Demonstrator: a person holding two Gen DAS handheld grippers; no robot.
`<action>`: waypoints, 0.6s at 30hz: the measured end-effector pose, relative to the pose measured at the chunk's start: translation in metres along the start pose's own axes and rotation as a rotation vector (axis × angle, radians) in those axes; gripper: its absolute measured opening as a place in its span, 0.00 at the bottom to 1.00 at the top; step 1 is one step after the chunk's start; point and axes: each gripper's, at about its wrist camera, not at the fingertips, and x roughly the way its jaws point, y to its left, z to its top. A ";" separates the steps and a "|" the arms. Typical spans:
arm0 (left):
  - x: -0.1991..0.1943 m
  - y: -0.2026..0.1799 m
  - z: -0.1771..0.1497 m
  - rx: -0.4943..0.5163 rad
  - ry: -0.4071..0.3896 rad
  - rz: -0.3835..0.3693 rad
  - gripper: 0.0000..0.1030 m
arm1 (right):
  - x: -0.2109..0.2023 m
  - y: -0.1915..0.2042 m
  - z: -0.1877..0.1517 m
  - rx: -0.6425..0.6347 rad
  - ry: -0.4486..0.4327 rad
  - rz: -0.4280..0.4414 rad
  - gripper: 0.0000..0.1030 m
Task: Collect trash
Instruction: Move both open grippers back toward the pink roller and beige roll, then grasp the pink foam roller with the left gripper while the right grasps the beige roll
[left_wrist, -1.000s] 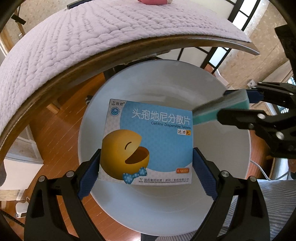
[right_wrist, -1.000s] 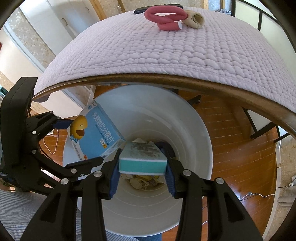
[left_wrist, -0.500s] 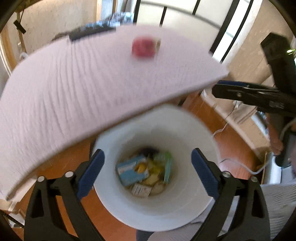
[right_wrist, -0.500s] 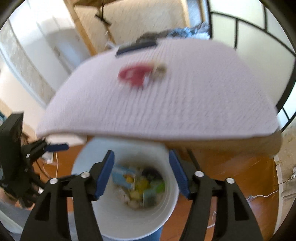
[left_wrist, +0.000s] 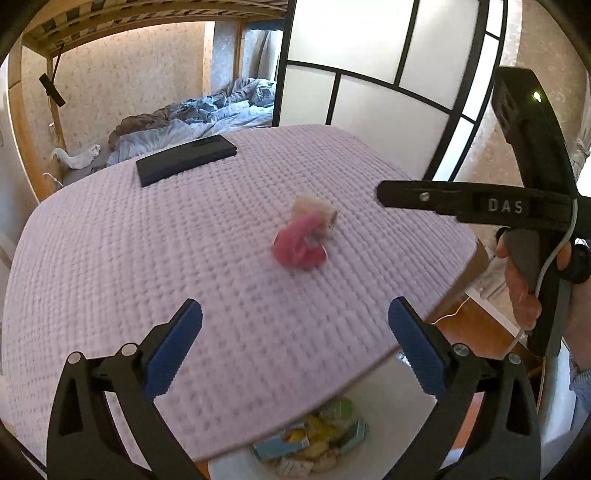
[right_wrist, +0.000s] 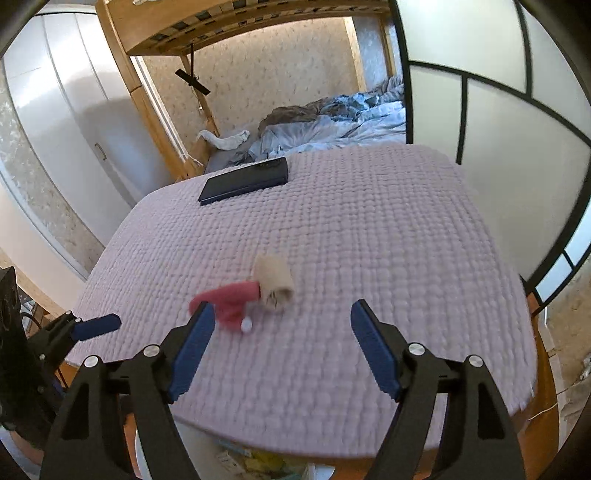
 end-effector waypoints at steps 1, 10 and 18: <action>0.006 0.001 0.003 -0.002 0.003 0.003 0.99 | 0.006 0.001 0.007 -0.001 0.009 0.001 0.73; 0.049 0.003 0.019 -0.015 0.031 0.015 0.97 | 0.059 0.002 0.035 -0.038 0.103 0.041 0.71; 0.070 0.008 0.023 -0.029 0.060 0.000 0.80 | 0.076 -0.007 0.040 -0.010 0.155 0.111 0.54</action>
